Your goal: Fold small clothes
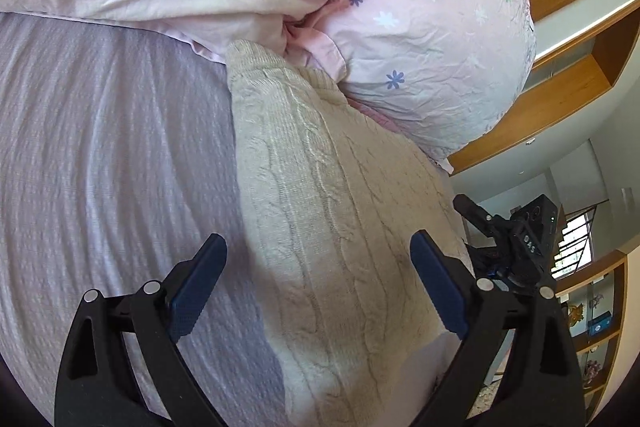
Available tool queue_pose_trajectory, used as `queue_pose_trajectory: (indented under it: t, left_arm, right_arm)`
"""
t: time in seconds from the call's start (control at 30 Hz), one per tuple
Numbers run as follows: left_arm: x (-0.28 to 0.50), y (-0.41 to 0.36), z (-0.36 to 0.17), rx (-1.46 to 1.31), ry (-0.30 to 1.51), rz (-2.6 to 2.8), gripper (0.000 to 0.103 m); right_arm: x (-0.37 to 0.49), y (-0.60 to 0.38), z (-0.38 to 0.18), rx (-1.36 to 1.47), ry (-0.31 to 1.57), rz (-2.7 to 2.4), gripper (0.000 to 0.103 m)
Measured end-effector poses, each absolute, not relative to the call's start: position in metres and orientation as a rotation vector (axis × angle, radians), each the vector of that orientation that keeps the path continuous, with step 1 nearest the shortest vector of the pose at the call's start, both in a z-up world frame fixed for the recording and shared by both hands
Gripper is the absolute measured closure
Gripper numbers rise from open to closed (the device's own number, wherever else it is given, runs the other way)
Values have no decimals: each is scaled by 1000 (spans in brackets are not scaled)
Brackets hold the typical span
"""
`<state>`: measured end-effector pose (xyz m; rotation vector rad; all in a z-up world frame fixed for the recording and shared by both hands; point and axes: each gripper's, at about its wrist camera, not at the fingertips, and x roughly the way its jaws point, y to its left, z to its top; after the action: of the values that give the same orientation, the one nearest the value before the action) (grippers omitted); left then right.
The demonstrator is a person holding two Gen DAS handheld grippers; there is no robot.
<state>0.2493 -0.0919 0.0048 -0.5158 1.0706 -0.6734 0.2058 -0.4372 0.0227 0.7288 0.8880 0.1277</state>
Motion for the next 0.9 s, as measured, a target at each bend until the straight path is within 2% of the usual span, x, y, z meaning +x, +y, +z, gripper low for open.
queue_pose_trajectory:
  t: [0.17,0.23,0.27,0.3,0.37,0.43,0.47,0.57,0.67,0.7,0.73,0.83,0.9]
  left_arm:
    - [249,-109,1,-516,1069,-694,8]
    - [248,-111,0,-529,1054,-694,12]
    - [248,-111,-1,-530,1048,-691,23]
    - [247,-108,-3,-532,1043,-692,27]
    - [244,-97,-2,-559,1036,-720,48]
    - [240,-79,5,-574,1036,-752,58]
    - [236,-68,12,-556,1028,-764,59]
    - [218,-33,37,-419,945,-706,58]
    - [214,-7,46,-305,929,-555,50]
    - [211,0,47,-287,929,-521,50]
    - [202,9,50,-274,903,-497,48]
    - [165,27,67,-165,780,-419,13]
    - [138,36,72,-110,721,-407,10]
  right_arm:
    - [218,-424,2,782,1002,211,22]
    - [216,-419,-2,777,996,226,38]
    - [216,-416,-4,780,993,244,51]
    - [216,-414,-6,795,984,264,60]
    - [213,-413,-6,838,960,307,66]
    - [208,-409,-5,895,927,382,69]
    - [206,-405,-3,913,921,426,70]
    - [209,-365,0,884,943,546,69]
    - [217,-324,5,666,1015,437,55]
    - [210,-321,14,595,981,363,50]
    - [199,-322,26,557,914,304,49]
    - [156,-328,59,582,742,372,49]
    - [134,-320,64,638,730,548,49]
